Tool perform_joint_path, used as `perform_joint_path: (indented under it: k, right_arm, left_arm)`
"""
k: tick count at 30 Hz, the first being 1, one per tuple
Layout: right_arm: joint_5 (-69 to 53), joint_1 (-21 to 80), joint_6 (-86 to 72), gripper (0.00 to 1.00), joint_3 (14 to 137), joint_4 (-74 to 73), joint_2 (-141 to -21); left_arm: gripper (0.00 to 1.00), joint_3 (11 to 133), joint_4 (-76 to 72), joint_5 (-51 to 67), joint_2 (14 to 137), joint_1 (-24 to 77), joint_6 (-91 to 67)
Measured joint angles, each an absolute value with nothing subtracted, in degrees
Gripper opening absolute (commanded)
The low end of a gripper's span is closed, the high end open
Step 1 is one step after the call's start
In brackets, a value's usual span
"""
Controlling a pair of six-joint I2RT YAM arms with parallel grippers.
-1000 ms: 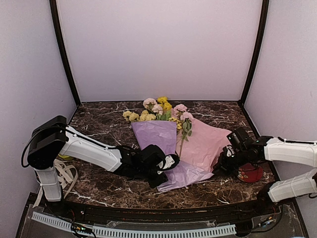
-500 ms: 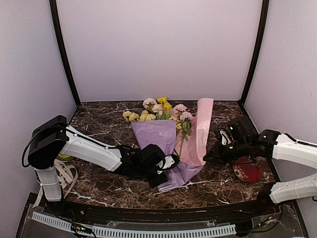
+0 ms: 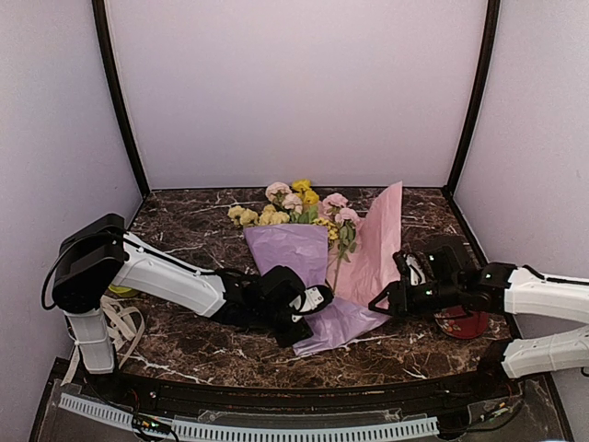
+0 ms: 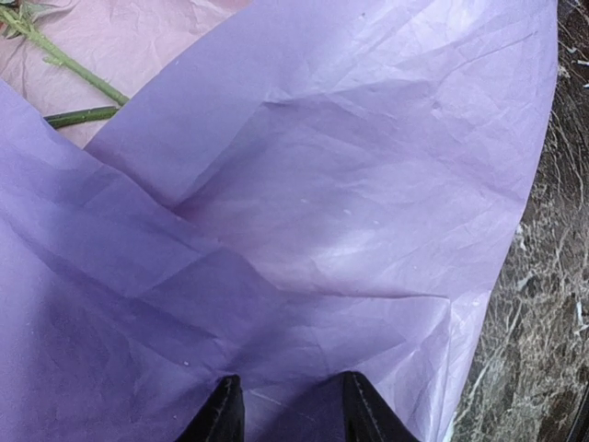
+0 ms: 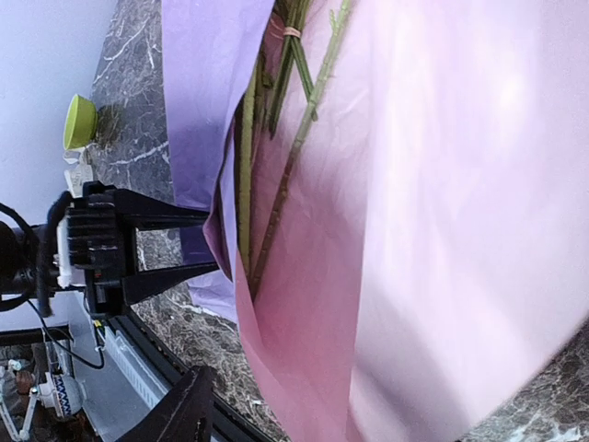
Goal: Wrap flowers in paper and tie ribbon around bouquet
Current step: Pick up the two-thirds-folded wrapping paper from the center of the board, then fold the two-thirds-folded wrapping paper at the center of the board.
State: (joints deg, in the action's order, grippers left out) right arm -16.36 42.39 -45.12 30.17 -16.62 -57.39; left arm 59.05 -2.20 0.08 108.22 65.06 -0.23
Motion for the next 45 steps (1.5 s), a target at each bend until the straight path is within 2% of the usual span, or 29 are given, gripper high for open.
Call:
perform_joint_path:
  k: [10, 14, 20, 27, 45]
  right_arm:
    - [-16.2, 42.9, -44.2, 0.61, 22.3, -11.2, -56.0]
    - [-15.1, 43.2, -43.8, 0.48, 21.8, -9.2, -56.9]
    - [-12.3, 43.3, -44.2, 0.18, 21.8, -8.8, -60.1]
    - [-8.2, 44.6, -44.1, 0.01, 23.0, -11.6, -60.1]
    - [-3.1, 48.5, -42.5, 0.0, 28.0, -16.3, -61.6]
  left_arm:
    - [0.38, 58.8, -3.0, 0.5, 108.2, 65.0, -0.2]
    - [0.39, 58.8, -3.0, 0.6, 108.2, 65.0, -0.2]
    - [0.41, 58.8, -3.0, 0.6, 108.2, 65.0, -0.2]
    - [0.41, 58.8, -3.0, 0.6, 108.4, 65.0, 0.1]
    - [0.45, 61.7, -3.4, 1.6, 108.5, 62.7, 2.6]
